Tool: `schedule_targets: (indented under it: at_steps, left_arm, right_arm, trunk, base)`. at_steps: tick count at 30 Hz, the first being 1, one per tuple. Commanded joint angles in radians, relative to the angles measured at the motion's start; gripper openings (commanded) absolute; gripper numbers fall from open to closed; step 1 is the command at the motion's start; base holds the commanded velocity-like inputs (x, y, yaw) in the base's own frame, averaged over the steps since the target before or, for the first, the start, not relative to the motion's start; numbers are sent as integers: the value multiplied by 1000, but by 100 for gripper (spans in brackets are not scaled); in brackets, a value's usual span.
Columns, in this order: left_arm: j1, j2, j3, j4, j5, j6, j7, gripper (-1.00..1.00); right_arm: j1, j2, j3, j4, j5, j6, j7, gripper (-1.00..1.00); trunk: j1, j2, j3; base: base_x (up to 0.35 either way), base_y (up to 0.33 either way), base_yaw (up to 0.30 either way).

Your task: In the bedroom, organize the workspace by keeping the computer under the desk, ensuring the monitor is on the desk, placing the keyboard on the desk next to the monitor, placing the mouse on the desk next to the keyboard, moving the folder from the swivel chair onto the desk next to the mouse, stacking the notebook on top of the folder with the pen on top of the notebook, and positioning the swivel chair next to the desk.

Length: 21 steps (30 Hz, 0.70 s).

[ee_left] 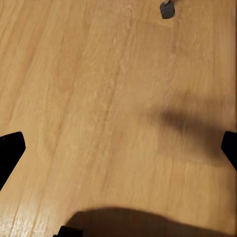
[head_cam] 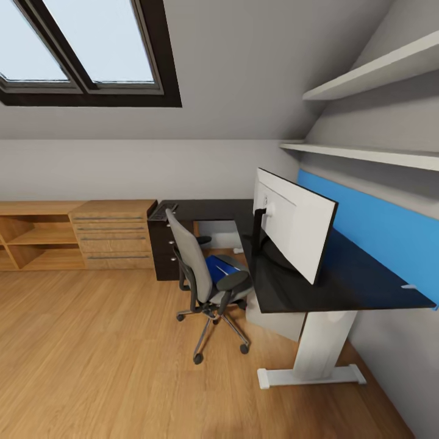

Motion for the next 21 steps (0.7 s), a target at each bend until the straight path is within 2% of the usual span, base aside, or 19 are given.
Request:
schedule_targets:
  at_steps: [1, 3, 5, 6, 8, 11, 14, 18, 21]
  left_arm:
    - [-1, -3, 3, -33, 0, 33, 2, 100]
    - [-2, -5, 3, -92, 0, 98, 3, 100]
    - [-2, -7, 3, -183, 0, 194, 5, 100]
    - [-3, -7, 3, -207, 0, 218, 5, 100]
    - [-12, -8, 3, -304, 0, 312, 6, 100]
    - [-31, -8, 3, -380, 0, 391, 7, 100]
    - [-56, -10, 3, -419, 2, 434, 7, 100]
    - [-88, -22, 3, -437, 2, 455, 7, 100]
    - [-107, -30, 5, -444, 2, 463, 4, 100]
  right_arm:
    - [-28, 3, -1, 2, 0, 45, -2, 100]
    - [-80, 5, -1, 4, -1, 137, -3, 100]
    - [-151, 7, -1, 5, -1, 240, -4, 100]
    - [-168, 7, -1, 5, -1, 257, -4, 100]
    - [-225, 13, -1, 5, -1, 297, -5, 100]
    - [-270, 25, -1, 4, -1, 314, -6, 100]
    - [-313, 34, 0, 1, 0, 321, -8, 100]
    - [-375, 40, 0, 2, 1, 336, -26, 100]
    - [-453, 46, 0, 0, -1, 419, -39, 100]
  trunk:
    - [4, -8, -4]
    - [12, -22, -11]
    - [19, -36, -17]
    - [23, -43, -20]
    - [31, -57, -26]
    - [42, -78, -36]
    - [54, -99, -45]
    - [69, -127, -58]
    - [81, -148, -67]
  base:
    - [0, 0, 0]
    - [0, 0, 0]
    - [0, 0, 0]
    - [0, 0, 0]
    - [0, 0, 0]
    - [0, 0, 0]
    - [0, 0, 0]
    - [0, 0, 0]
    - [0, 0, 0]
